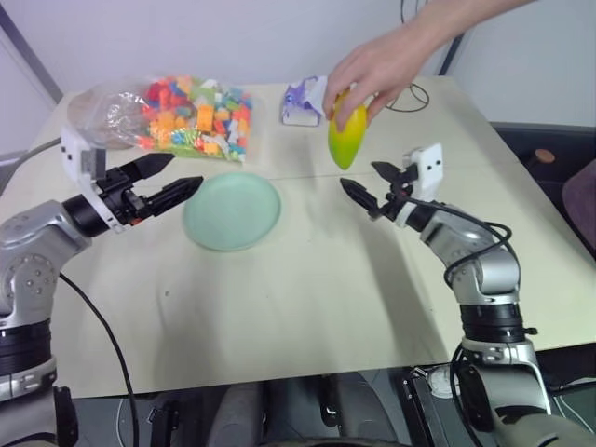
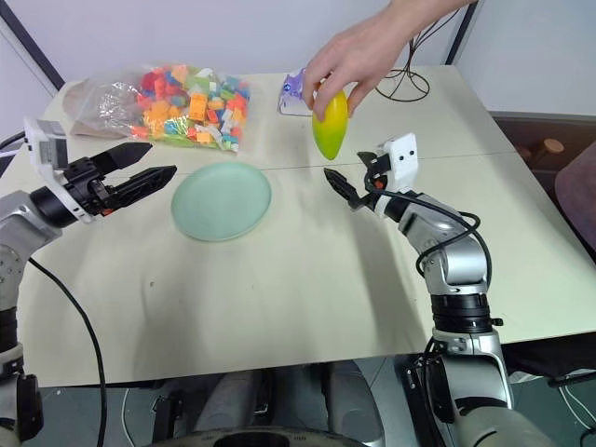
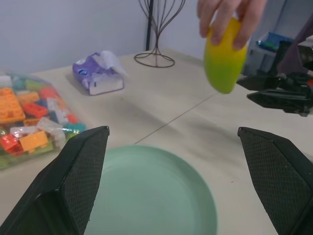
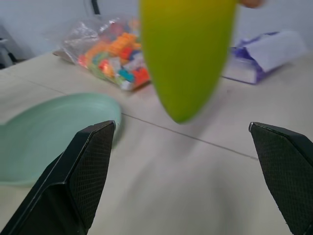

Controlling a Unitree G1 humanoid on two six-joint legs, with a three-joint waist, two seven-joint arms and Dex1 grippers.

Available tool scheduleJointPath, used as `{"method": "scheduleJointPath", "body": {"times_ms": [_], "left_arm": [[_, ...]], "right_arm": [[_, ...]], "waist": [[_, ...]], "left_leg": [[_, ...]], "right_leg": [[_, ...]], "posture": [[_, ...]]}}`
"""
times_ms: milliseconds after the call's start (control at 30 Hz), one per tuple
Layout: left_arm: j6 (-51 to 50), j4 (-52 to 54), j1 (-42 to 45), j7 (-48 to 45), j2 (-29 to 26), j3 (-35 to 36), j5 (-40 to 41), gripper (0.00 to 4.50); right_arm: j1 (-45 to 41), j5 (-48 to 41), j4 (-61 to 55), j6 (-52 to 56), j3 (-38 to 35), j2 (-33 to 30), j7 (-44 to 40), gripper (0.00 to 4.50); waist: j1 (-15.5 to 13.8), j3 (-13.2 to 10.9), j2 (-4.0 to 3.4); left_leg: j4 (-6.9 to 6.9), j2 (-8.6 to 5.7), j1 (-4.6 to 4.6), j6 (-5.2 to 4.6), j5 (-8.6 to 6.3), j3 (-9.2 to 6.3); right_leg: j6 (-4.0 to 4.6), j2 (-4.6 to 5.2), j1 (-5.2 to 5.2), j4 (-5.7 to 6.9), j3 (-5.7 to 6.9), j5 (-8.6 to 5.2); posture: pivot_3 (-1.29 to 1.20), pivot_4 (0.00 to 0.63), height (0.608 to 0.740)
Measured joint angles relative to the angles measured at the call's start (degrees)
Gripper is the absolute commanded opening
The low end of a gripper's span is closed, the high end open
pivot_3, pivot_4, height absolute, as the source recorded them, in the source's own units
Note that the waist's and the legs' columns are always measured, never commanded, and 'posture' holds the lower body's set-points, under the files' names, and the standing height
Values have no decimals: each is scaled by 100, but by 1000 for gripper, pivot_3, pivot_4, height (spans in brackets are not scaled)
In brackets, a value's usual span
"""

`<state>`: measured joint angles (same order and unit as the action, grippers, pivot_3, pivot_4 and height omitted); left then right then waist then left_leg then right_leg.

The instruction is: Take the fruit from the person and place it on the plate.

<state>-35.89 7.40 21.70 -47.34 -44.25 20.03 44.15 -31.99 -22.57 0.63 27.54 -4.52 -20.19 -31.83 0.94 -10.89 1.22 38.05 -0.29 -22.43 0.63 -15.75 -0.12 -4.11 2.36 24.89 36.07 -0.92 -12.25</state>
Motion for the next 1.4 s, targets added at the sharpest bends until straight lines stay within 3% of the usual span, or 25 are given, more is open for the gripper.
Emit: {"method": "scheduleJointPath", "body": {"times_ms": [300,400,500,867,1133,1400], "left_arm": [[40,48,-152,74,97,-1,-45,4404],[41,90,-240,148,114,23,-52,4500],[41,184,-332,191,119,100,-50,4500],[94,239,-571,237,31,272,-97,4500],[101,379,-1556,159,-170,699,-136,4500],[92,906,-2406,488,15,1126,-153,4500]], "right_arm": [[-897,269,1381,-588,111,294,-92,4500],[-1012,321,1686,-697,108,336,-127,3597],[-1021,322,1772,-713,105,347,-174,2230],[-1020,315,1533,-345,363,374,-502,2203],[-1282,424,1383,-24,1393,1529,-715,2203],[-2036,899,3157,-1011,1563,2231,-704,2203]], "waist": [[14,0,-1],[11,-1,-1],[10,-1,-1],[57,-1,-1],[157,-2,-4],[139,0,-1]], "left_leg": [[-2,0,0,0,0,-1],[-2,-1,-1,0,0,-1],[-2,-1,-2,0,0,-2],[-4,0,-1,0,0,-1],[-14,4,-8,1,0,-4],[-15,-9,-10,7,-1,-9]], "right_leg": [[0,10,1,1,0,0],[-1,14,2,1,1,1],[0,16,2,1,0,1],[0,14,7,3,0,1],[2,17,24,9,-4,1],[19,45,20,1,1,-7]], "posture": [[0,150,740],[0,150,740],[0,150,740],[0,150,740],[0,150,740],[0,150,740]]}}
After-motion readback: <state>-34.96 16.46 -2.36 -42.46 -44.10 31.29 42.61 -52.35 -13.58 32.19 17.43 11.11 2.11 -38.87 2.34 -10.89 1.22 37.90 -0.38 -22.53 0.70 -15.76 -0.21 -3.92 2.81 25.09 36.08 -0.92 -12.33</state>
